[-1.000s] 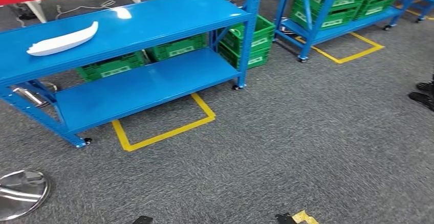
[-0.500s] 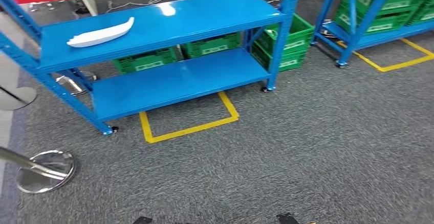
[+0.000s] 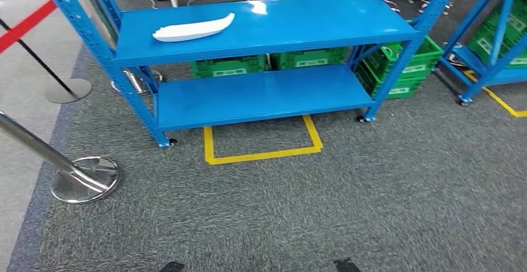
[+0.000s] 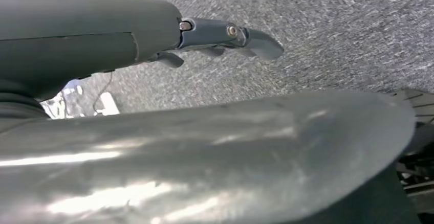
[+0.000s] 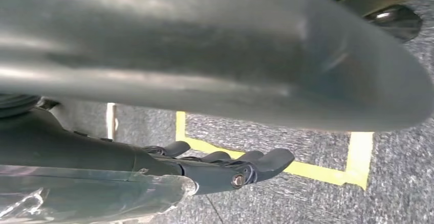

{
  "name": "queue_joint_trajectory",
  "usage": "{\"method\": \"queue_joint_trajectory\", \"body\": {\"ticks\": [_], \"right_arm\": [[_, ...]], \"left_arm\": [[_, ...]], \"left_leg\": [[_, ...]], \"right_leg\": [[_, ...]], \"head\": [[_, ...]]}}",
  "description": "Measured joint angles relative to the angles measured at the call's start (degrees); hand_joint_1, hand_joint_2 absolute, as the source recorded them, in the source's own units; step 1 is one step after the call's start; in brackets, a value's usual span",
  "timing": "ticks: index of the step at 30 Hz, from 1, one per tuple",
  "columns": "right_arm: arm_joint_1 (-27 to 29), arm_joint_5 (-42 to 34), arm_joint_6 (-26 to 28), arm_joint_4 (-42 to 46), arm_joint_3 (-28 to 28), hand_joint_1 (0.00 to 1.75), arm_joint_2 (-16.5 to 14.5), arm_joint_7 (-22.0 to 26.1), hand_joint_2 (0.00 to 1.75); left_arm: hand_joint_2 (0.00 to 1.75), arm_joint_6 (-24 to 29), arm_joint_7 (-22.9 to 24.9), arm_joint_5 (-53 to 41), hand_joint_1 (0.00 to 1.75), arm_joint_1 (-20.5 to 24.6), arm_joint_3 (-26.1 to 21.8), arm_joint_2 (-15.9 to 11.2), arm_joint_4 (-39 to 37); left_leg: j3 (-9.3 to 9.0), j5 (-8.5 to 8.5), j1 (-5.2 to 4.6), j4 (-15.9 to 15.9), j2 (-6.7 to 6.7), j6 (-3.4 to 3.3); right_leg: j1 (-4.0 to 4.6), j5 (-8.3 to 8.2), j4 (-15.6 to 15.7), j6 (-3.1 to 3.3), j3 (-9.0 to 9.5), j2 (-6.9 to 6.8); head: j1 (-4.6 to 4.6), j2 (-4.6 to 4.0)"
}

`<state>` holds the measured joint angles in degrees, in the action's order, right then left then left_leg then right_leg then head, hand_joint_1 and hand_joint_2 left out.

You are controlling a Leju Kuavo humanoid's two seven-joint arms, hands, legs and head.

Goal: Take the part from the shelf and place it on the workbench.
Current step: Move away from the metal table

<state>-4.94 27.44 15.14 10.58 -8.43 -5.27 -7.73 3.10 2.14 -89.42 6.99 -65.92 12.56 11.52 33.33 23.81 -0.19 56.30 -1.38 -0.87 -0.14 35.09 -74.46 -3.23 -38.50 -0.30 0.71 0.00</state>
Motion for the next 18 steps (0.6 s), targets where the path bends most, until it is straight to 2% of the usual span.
{"method": "queue_joint_trajectory", "body": {"ticks": [1,2,3,4,5,7,8,9,11,13,15,16,17,18], "right_arm": [[0.08,0.02,0.00,0.00,-0.01,0.00,0.00,-0.01,0.00],[0.09,0.07,0.00,0.00,-0.01,0.00,0.00,-0.01,0.00],[0.05,0.13,0.00,0.00,-0.01,0.00,0.00,-0.01,0.00],[0.01,0.19,0.00,-0.01,-0.01,0.00,-0.01,-0.01,0.00],[-0.03,0.25,-0.01,-0.02,-0.01,0.00,-0.02,0.00,0.00],[-0.11,0.34,-0.03,-0.04,-0.02,0.00,-0.05,0.04,0.00],[-0.15,0.39,-0.03,-0.04,-0.04,0.00,-0.05,0.04,0.00],[-0.22,0.44,-0.03,-0.04,-0.07,0.00,-0.06,0.05,0.00],[-0.28,0.52,-0.01,-0.04,-0.12,0.00,-0.08,0.04,0.00],[-0.20,0.55,0.02,-0.04,-0.19,0.00,-0.08,0.04,0.00],[-0.08,0.57,0.08,-0.04,-0.30,0.00,-0.04,0.03,0.00],[-0.08,0.60,0.14,-0.04,-0.36,0.00,-0.03,0.01,0.00],[-0.13,0.63,0.23,-0.04,-0.39,0.00,-0.03,-0.01,0.00],[-0.20,0.66,0.35,-0.04,-0.42,0.00,-0.04,-0.03,0.00]], "left_arm": [[0.00,0.00,0.00,0.00,0.00,-0.07,-0.01,0.00,0.00],[0.00,0.00,0.00,0.00,0.00,-0.11,-0.01,-0.01,0.00],[0.00,0.00,0.00,0.00,0.00,-0.11,-0.02,-0.01,0.00],[0.00,0.01,0.00,0.00,0.00,-0.07,-0.02,-0.01,0.00],[0.00,0.01,0.00,-0.01,0.00,0.02,-0.01,-0.02,0.00],[0.00,0.02,0.00,-0.03,0.00,0.10,0.00,-0.05,0.00],[0.00,0.02,0.00,-0.05,0.00,0.05,0.00,-0.07,0.00],[0.00,0.02,0.00,-0.07,0.00,-0.07,0.00,-0.08,0.00],[0.00,0.02,0.00,-0.09,0.00,-0.18,0.00,-0.08,0.00],[0.00,0.02,0.00,-0.09,0.00,0.10,0.01,-0.04,0.00],[0.00,0.02,0.00,-0.14,0.00,0.24,0.02,-0.05,0.00],[0.00,0.02,0.00,-0.19,0.00,0.16,0.02,-0.07,0.00],[0.00,0.02,0.00,-0.23,0.00,0.06,0.02,-0.09,0.00],[0.00,0.02,0.00,-0.27,0.00,0.00,0.02,-0.11,0.00]], "left_leg": [[-0.03,0.00,0.05,0.02,-0.72,0.03],[-0.08,-0.01,0.16,0.07,-1.49,0.14],[-0.10,0.00,0.29,0.15,-2.27,0.35],[-0.04,0.07,0.33,0.35,-2.99,0.69],[0.17,0.17,0.39,0.68,-3.74,1.10],[0.77,0.21,0.47,1.16,-4.82,1.92],[1.03,0.09,0.63,1.18,-5.35,2.29],[1.17,0.02,0.74,1.15,-5.33,2.57],[1.90,0.92,0.68,2.46,-3.28,3.08],[4.72,4.16,0.54,8.24,-0.37,3.43],[8.10,6.92,0.61,15.12,0.45,3.62],[8.63,6.81,0.63,16.32,0.51,3.59],[8.07,5.64,0.62,15.37,0.52,3.45],[6.56,3.81,0.59,12.61,0.55,3.23]], "right_leg": [[-0.07,-0.57,-0.54,-0.14,-0.54,0.07],[-0.22,-2.25,1.22,-0.29,0.02,0.19],[-0.47,-4.45,4.57,-0.47,1.39,0.62],[-0.86,-6.32,8.41,-0.74,3.03,1.88],[-1.20,-7.53,11.71,-0.72,4.57,3.24],[-1.46,-7.91,14.51,-0.24,5.89,5.03],[-1.33,-7.82,14.60,0.34,5.99,4.74],[-1.24,-7.93,14.63,0.81,5.95,4.13],[-1.16,-8.14,14.81,1.66,6.04,3.05],[-0.99,-8.11,14.92,2.17,6.10,1.85],[-0.76,-7.98,14.91,2.43,6.09,0.60],[-0.68,-7.94,14.91,2.48,6.11,0.17],[-0.62,-7.91,14.91,2.48,6.16,-0.10],[-0.58,-7.86,14.91,2.44,6.25,-0.27]], "head": [[0.01,0.00],[0.00,0.00],[0.00,0.00],[0.05,0.00],[0.08,0.00],[0.17,0.00],[0.19,0.00],[0.20,0.00],[-0.12,0.00],[-0.56,0.00],[-0.67,0.00],[-0.68,0.00],[-0.68,0.00],[-0.69,0.00]]}}
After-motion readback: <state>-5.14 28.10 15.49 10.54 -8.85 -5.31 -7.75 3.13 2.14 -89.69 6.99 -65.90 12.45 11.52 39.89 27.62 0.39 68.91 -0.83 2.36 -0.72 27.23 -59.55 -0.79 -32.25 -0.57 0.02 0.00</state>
